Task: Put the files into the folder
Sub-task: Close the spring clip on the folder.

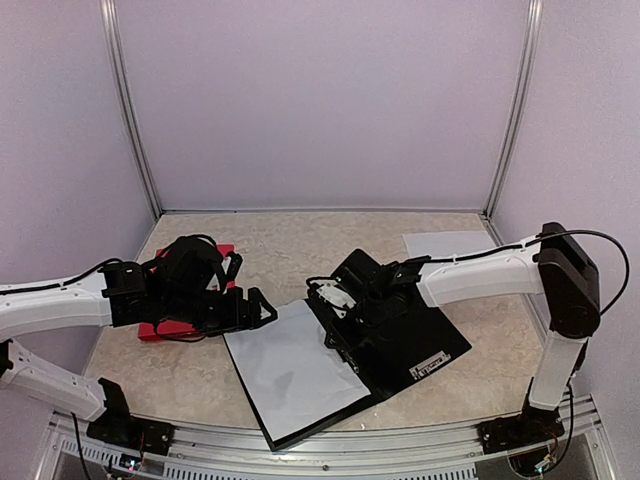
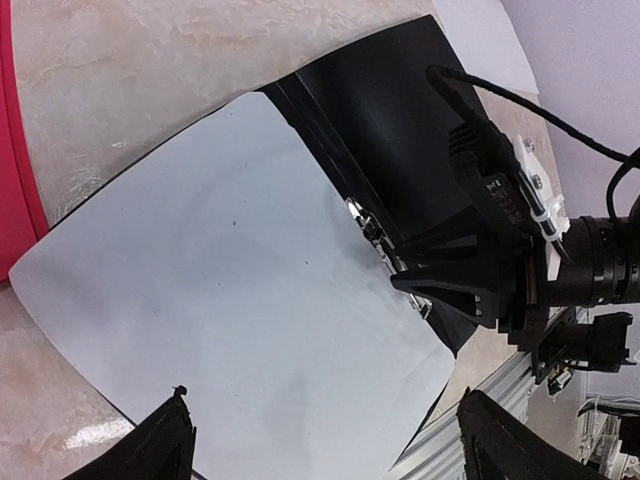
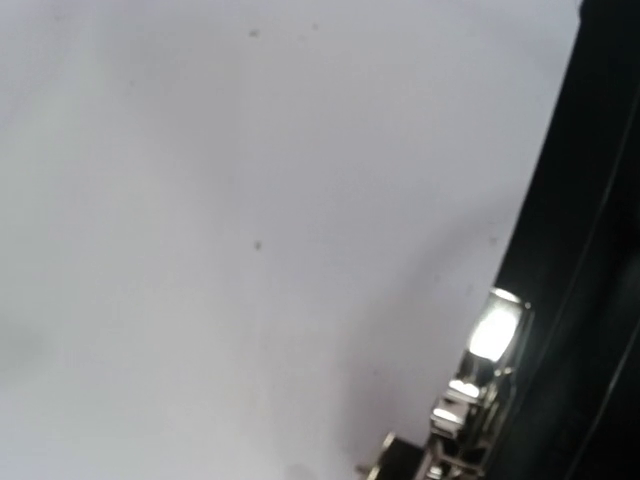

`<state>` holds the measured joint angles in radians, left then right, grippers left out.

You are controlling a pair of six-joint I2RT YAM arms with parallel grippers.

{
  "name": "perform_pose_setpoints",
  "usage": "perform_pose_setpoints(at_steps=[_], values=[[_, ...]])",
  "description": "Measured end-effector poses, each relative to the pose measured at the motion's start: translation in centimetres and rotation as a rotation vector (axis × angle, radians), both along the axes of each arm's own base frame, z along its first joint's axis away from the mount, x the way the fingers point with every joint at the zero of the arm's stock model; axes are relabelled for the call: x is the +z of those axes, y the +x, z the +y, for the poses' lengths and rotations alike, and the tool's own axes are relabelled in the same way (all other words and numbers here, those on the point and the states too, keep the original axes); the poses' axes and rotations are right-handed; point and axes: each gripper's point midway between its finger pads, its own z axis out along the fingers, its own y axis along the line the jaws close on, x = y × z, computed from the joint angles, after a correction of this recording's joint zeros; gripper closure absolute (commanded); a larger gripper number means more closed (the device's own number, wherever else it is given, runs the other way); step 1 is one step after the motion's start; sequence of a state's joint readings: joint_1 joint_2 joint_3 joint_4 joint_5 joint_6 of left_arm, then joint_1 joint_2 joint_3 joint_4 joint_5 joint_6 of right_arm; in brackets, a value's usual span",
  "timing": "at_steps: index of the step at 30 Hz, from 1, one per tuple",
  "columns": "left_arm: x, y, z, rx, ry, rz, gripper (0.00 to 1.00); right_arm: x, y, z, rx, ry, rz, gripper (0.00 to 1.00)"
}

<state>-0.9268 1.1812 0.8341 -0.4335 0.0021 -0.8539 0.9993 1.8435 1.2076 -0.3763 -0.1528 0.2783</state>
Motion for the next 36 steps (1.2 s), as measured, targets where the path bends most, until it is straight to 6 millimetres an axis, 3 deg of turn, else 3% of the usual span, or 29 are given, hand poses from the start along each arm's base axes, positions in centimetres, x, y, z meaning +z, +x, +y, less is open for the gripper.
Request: perform_pose_setpoints(at_steps=[36], values=[[0.1, -0.1, 2.0, 0.037, 0.025, -0.016, 0.10, -1.3, 2.2, 0.8, 0.000, -0.110, -0.040, 0.85]])
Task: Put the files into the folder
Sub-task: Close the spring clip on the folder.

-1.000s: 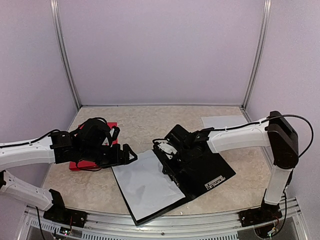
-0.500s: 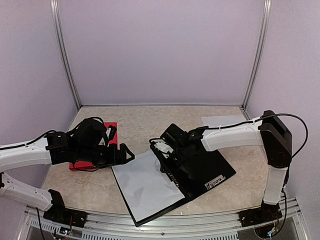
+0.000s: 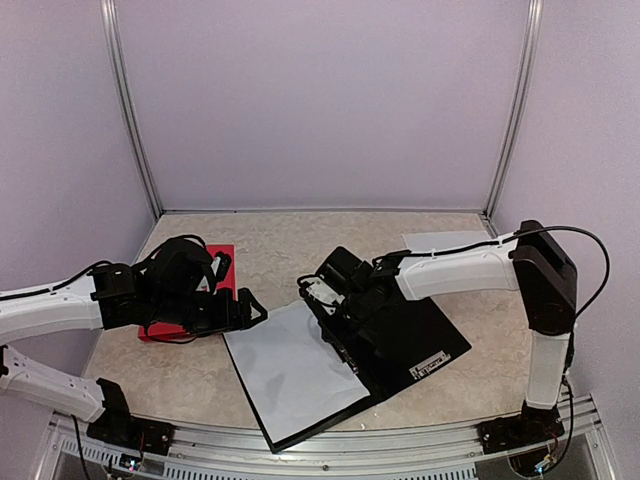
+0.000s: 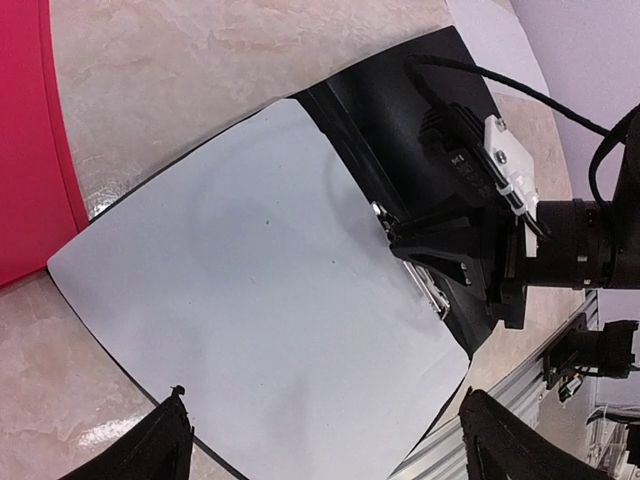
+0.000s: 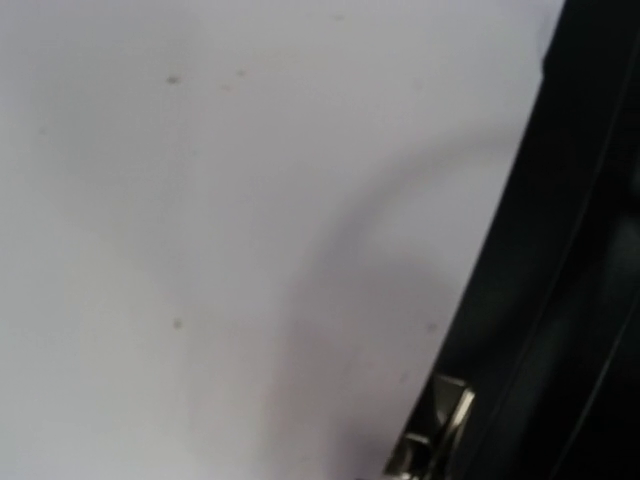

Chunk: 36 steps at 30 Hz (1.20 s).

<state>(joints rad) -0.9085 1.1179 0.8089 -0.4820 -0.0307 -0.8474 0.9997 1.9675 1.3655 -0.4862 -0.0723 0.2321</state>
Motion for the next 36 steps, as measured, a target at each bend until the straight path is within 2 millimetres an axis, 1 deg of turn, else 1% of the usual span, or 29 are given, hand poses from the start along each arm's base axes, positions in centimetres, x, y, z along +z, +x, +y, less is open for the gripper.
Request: perform_pose_setpoints(at_steps=[2, 5, 6, 11, 17, 20, 27, 36], values=[[-0.07, -0.03, 0.03, 0.000, 0.002, 0.001, 0.10, -0.33, 0.12, -0.14, -0.002, -0.016, -0.002, 0.82], [-0.07, -0.02, 0.05, 0.000, 0.002, 0.001, 0.10, -0.40, 0.19, -0.19, -0.004, -0.027, -0.006, 0.71], [-0.07, -0.02, 0.05, 0.000, 0.002, 0.001, 0.10, -0.40, 0.21, -0.22, -0.005, -0.030, -0.009, 0.70], [-0.09, 0.09, 0.12, 0.004, 0.002, 0.002, 0.10, -0.44, 0.19, -0.29, -0.009, -0.039, -0.017, 0.72], [-0.12, 0.09, 0.12, 0.004, 0.003, 0.002, 0.10, -0.46, -0.05, -0.19, -0.021, -0.042, -0.017, 0.70], [-0.12, 0.09, 0.12, 0.004, 0.003, 0.003, 0.10, -0.46, -0.23, -0.13, -0.028, -0.044, -0.018, 0.72], [-0.13, 0.04, 0.09, 0.001, 0.002, 0.005, 0.10, 0.06, 0.04, -0.34, -0.062, -0.044, -0.036, 0.84], [-0.17, 0.03, 0.10, 0.001, 0.002, 0.005, 0.10, 0.08, 0.13, -0.52, -0.071, -0.051, -0.039, 0.91]])
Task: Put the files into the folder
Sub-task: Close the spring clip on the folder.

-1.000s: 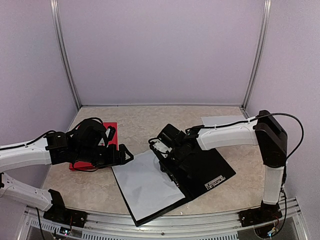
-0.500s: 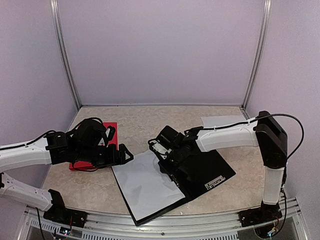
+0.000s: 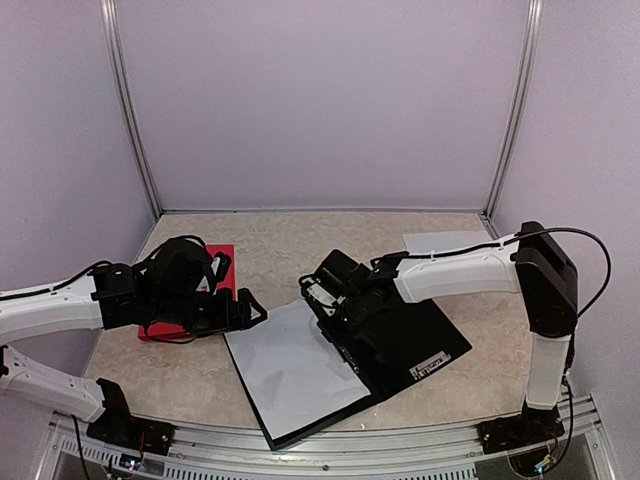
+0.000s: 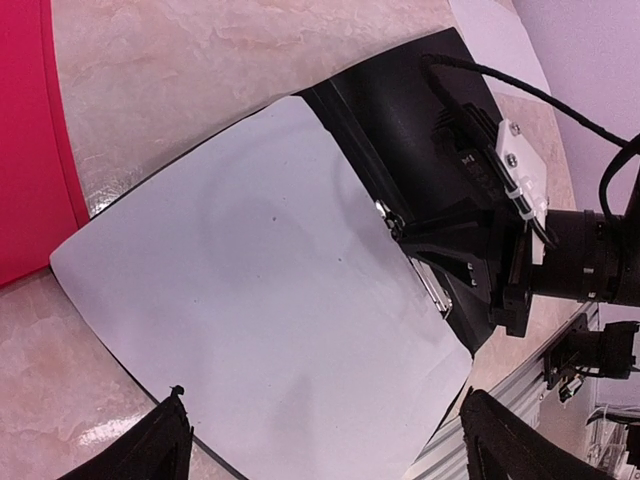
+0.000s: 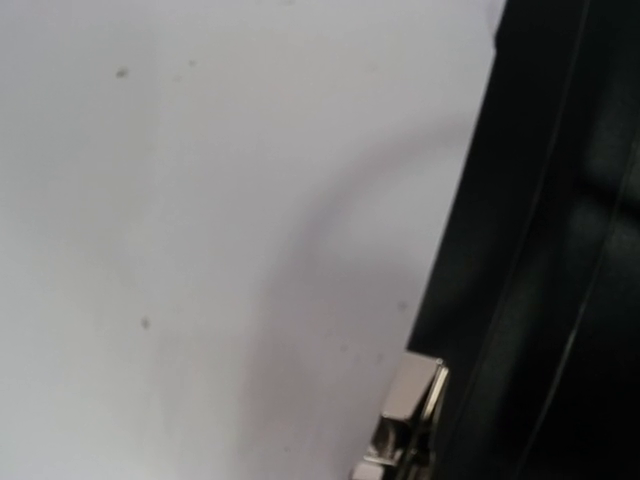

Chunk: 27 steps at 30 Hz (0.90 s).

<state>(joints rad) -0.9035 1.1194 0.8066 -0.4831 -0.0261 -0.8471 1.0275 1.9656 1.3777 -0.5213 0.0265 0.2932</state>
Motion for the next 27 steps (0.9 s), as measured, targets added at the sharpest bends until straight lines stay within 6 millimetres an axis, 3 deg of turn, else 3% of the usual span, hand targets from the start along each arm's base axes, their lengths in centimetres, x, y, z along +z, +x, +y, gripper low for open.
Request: perform_pose_setpoints(at_steps=[19, 27], values=[[-0.45, -0.16, 0.21, 0.000, 0.011, 0.008, 0.10, 0.52, 0.46, 0.15, -0.012, -0.003, -0.015, 0.94], [-0.44, -0.19, 0.25, 0.000, 0.010, 0.008, 0.09, 0.19, 0.65, -0.08, -0.032, -0.023, -0.015, 0.75]])
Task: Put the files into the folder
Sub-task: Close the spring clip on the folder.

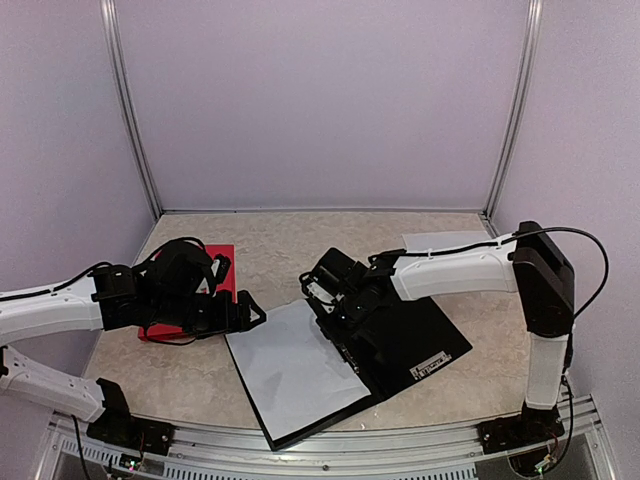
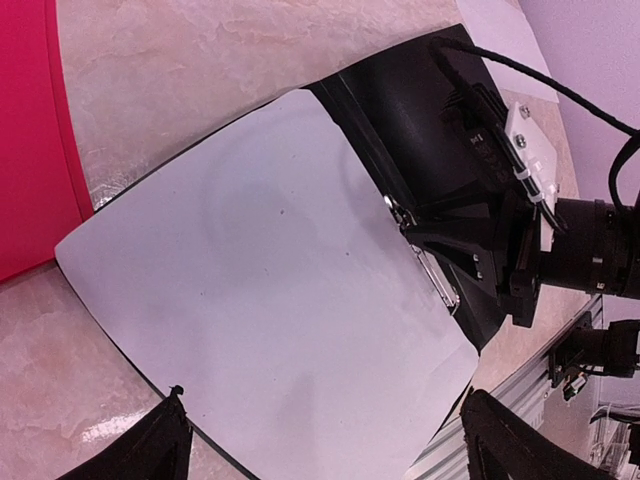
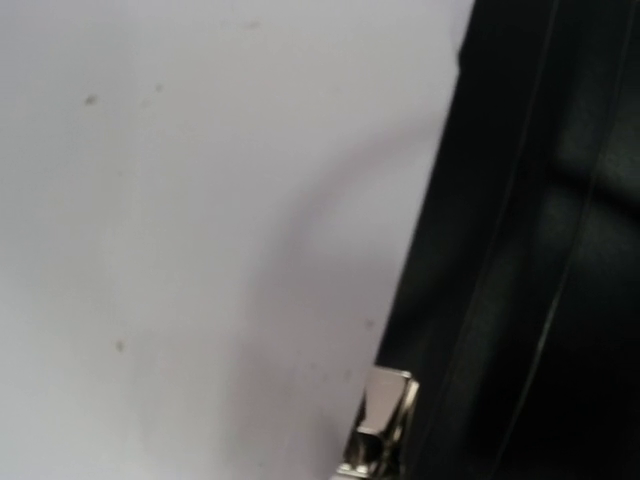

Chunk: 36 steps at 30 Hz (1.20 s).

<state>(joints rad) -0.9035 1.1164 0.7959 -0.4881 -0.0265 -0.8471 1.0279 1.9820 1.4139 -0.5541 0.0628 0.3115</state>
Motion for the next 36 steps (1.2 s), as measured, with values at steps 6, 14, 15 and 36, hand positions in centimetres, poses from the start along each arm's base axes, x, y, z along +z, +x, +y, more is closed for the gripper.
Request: perform_pose_setpoints(at_steps=[6, 14, 15, 36], values=[[0.0, 0.0, 0.0, 0.000, 0.000, 0.000, 0.09, 0.6, 0.0, 0.0, -0.024, 0.008, -0.012, 0.69], [-0.1, 0.0, 0.0, -0.001, 0.001, 0.002, 0.09, 1.0, -0.6, 0.3, -0.041, 0.015, -0.012, 0.63], [-0.1, 0.0, 0.0, -0.001, 0.001, 0.003, 0.09, 1.0, -0.6, 0.2, -0.048, 0.015, -0.011, 0.63], [-0.1, -0.1, 0.0, -0.001, 0.002, 0.003, 0.09, -0.1, -0.8, -0.5, -0.104, 0.000, 0.013, 0.72]])
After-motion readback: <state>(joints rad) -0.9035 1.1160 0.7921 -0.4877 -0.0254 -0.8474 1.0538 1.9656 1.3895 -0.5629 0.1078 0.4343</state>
